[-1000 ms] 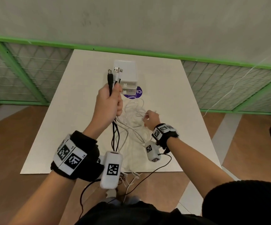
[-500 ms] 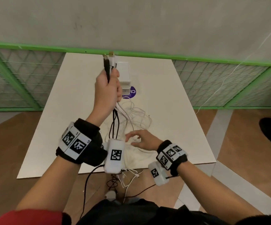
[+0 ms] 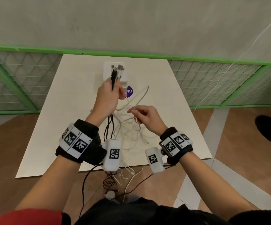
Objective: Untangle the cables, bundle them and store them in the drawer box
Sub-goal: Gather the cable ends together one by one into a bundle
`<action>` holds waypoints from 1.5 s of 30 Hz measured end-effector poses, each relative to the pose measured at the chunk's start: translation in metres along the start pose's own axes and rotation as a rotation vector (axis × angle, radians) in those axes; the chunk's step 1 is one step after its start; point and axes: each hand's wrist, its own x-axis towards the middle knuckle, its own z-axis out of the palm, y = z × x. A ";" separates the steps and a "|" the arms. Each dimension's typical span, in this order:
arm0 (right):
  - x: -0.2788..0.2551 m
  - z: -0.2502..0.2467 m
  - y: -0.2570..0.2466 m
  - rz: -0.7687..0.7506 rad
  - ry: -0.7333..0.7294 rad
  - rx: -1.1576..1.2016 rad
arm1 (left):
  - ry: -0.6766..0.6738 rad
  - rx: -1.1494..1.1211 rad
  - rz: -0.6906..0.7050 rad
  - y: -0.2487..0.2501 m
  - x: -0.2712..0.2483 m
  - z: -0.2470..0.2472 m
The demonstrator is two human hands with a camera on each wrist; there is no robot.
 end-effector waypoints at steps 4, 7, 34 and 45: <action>0.002 0.002 -0.017 -0.006 0.028 -0.074 | -0.213 0.026 -0.061 -0.011 -0.011 0.026; 0.001 0.006 -0.021 -0.013 0.086 -0.075 | -0.103 0.002 0.011 -0.006 -0.019 0.039; 0.012 0.016 0.066 0.110 0.023 -0.299 | -0.284 0.396 -0.086 -0.011 -0.009 0.035; 0.018 0.028 0.038 0.181 0.097 -0.518 | -0.298 0.714 -0.305 -0.028 -0.011 0.066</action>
